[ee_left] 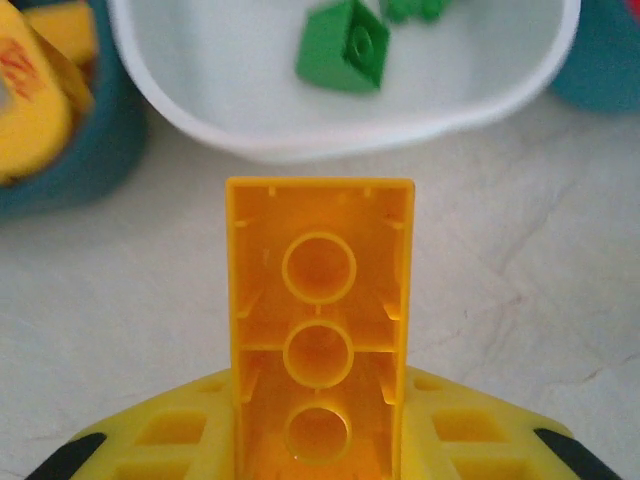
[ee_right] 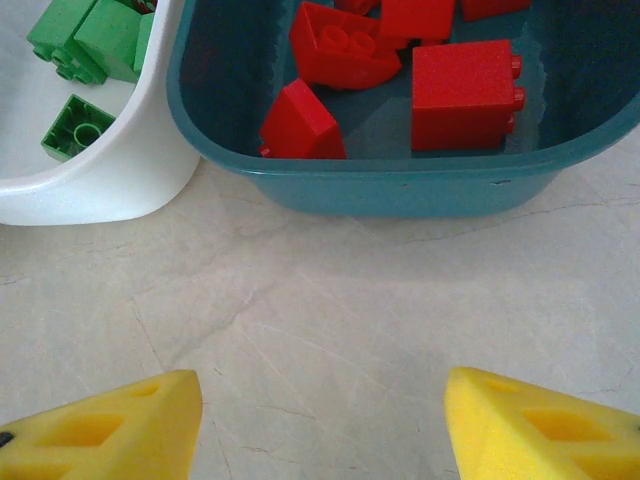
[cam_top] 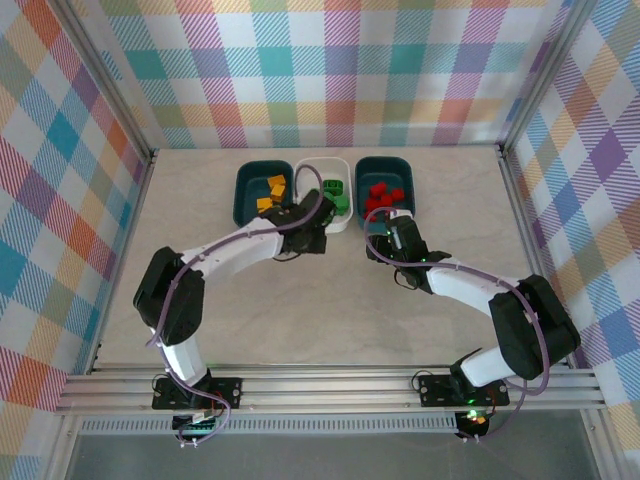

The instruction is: Sort the legos into containers by color

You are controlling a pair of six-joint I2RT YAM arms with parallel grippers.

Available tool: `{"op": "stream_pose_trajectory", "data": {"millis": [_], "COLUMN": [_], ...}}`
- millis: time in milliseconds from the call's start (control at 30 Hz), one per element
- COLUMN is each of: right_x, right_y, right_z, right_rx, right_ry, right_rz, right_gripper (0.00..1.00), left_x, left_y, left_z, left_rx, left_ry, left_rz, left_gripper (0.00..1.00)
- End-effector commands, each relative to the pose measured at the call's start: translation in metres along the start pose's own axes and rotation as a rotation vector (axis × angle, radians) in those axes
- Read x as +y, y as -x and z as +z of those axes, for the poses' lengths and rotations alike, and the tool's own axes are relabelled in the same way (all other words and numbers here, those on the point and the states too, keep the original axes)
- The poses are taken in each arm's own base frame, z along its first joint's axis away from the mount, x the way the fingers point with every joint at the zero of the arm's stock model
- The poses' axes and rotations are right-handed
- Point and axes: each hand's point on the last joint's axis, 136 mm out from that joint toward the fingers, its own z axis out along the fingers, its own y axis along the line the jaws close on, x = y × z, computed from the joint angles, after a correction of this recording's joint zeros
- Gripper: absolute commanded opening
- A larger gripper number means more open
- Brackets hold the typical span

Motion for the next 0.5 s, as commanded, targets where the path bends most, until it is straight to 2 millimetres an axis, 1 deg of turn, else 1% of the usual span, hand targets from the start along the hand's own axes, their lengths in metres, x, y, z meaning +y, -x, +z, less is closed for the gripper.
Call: {"op": "stream_pose_trajectory", "data": {"millis": [0, 67, 167, 200, 267, 333, 400, 467], "right_x": [0.005, 0.005, 0.005, 0.005, 0.005, 0.005, 0.005, 0.005], "right_y": [0.007, 0.006, 0.006, 0.006, 0.005, 0.006, 0.006, 0.006], "right_z": [0.001, 0.001, 0.001, 0.001, 0.002, 0.001, 0.0, 0.0], "right_rx": [-0.019, -0.018, -0.015, -0.013, -0.009, -0.011, -0.012, -0.012], "right_ry": [0.026, 0.028, 0.028, 0.029, 0.03, 0.03, 0.028, 0.03], "right_rz": [0.025, 0.024, 0.024, 0.024, 0.023, 0.022, 0.02, 0.02], "right_gripper": [0.65, 0.65, 0.65, 0.65, 0.65, 0.65, 0.65, 0.66], "left_x": [0.044, 0.069, 0.099, 0.105, 0.11, 0.116, 0.12, 0.124], "left_y": [0.029, 0.043, 0.064, 0.069, 0.081, 0.088, 0.094, 0.101], "left_z": [0.0, 0.011, 0.029, 0.036, 0.049, 0.06, 0.069, 0.074], "left_rx": [0.018, 0.047, 0.074, 0.087, 0.102, 0.118, 0.13, 0.126], "left_ry": [0.034, 0.038, 0.049, 0.052, 0.03, 0.043, 0.051, 0.046], "left_rz": [-0.076, -0.161, -0.253, -0.275, -0.302, -0.304, -0.305, -0.311], "left_gripper": [0.29, 0.28, 0.28, 0.28, 0.3, 0.3, 0.3, 0.34]}}
